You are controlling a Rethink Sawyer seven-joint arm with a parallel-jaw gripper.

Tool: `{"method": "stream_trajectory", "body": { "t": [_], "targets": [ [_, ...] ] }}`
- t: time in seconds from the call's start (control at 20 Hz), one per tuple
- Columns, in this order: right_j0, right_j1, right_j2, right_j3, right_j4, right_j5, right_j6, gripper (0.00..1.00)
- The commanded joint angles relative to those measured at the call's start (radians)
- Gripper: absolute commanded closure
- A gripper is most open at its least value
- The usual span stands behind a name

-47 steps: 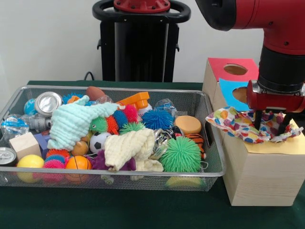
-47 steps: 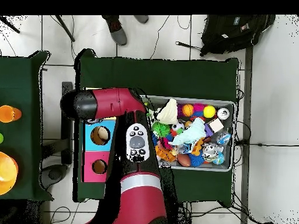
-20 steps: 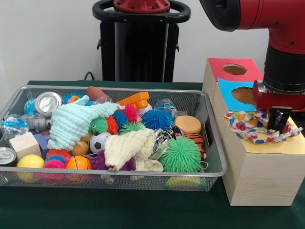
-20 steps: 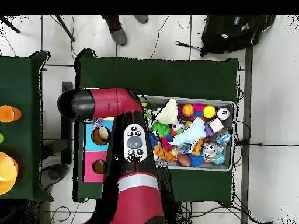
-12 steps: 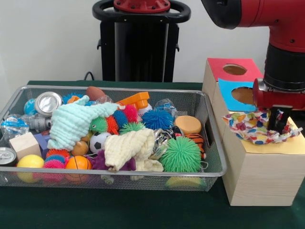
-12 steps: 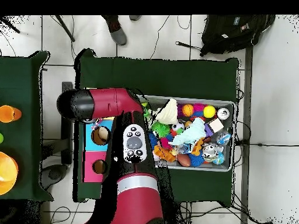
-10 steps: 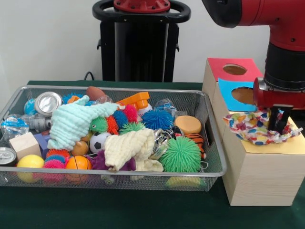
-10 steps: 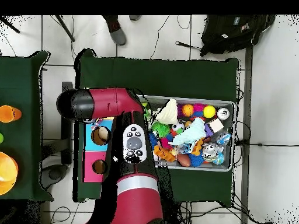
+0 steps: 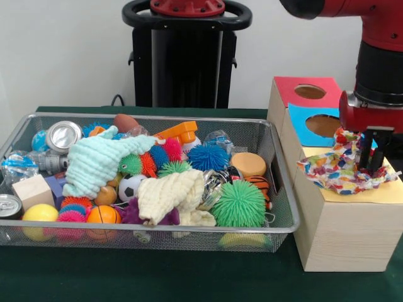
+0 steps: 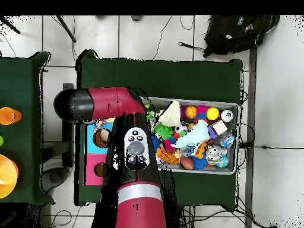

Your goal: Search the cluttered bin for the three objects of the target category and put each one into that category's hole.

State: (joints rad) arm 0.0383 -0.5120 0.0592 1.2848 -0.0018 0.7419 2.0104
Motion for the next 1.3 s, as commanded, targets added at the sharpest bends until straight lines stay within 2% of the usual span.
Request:
{"method": "stream_trajectory", "body": {
  "t": [0.05,0.1,0.3,0.85,1.3],
  "targets": [
    [-0.033,-0.020,0.040,0.111,0.033,0.105,0.084,1.00],
    [-0.036,-0.028,0.045,0.134,0.047,0.065,0.106,0.00],
    [-0.049,-0.008,0.065,0.106,0.047,0.093,0.070,0.00],
    [-0.041,-0.018,0.051,0.106,0.053,0.099,0.082,0.00],
    [-0.035,-0.020,0.039,0.076,0.043,0.131,0.075,0.00]
  ]
}}
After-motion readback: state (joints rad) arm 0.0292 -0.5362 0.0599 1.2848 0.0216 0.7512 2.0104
